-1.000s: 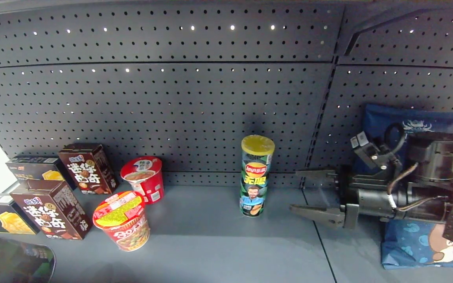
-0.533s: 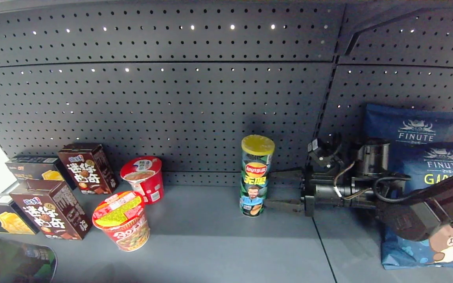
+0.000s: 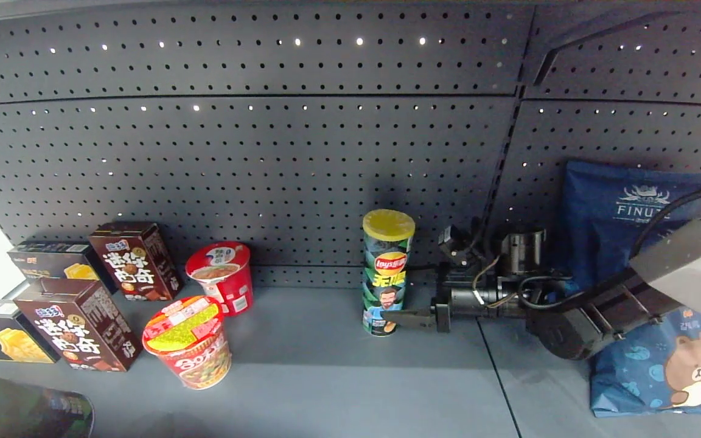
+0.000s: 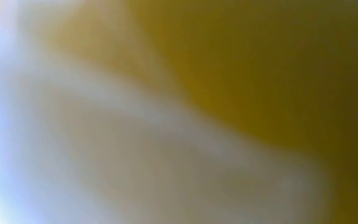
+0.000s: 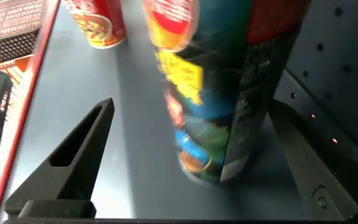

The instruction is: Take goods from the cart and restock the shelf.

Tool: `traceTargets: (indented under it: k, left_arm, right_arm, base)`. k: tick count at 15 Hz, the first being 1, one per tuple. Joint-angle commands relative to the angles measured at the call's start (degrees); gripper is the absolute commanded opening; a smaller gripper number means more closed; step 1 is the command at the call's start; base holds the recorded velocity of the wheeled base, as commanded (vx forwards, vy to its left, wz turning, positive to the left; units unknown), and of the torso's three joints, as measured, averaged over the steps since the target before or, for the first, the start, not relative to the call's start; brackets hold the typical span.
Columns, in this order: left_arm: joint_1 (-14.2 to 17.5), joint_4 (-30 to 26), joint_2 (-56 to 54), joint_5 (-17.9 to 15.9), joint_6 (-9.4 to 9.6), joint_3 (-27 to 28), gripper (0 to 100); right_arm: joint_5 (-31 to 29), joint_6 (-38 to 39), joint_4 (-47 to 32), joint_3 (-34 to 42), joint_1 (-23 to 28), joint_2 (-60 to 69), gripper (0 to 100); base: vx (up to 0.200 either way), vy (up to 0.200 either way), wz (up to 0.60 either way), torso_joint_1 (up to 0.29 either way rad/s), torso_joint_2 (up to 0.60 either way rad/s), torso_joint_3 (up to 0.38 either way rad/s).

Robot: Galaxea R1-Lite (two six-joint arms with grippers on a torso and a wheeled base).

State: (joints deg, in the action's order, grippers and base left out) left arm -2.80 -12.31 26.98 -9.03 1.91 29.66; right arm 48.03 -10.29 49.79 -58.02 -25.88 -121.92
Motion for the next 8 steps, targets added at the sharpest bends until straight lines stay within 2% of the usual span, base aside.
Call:
traceTargets:
  k: [1, 4, 7, 8]
  left_arm:
    - [-0.01, 0.10, -0.08, -0.02, 0.02, -0.04, 0]
    - [-0.01, 0.10, -0.08, -0.02, 0.02, -0.48, 0]
    - [-0.01, 0.01, -0.79, 0.07, -0.07, -0.74, 0]
    - [-0.01, 0.01, -0.96, 0.07, -0.07, -1.01, 0]
  right_arm:
    - [-0.13, 0.18, -0.04, -2.63, -0.57, -3.50, 100]
    - [-0.57, 0.36, -0.22, -7.38, -1.63, -7.54, 100]
    - [-0.31, 1.50, 0.31, -9.05, -2.86, -9.30, 100]
    - [-0.39, 1.59, 1.01, -9.05, -2.95, -9.21, 0]
  base:
    - [0.000, 0.000, 0.00, 0.000, 0.00, 0.000]
    - [0.000, 0.000, 0.00, 0.000, 0.00, 0.000]
    - [0.000, 0.000, 0.00, 0.000, 0.00, 0.000]
    - [0.000, 0.000, 0.00, 0.000, 0.00, 0.000]
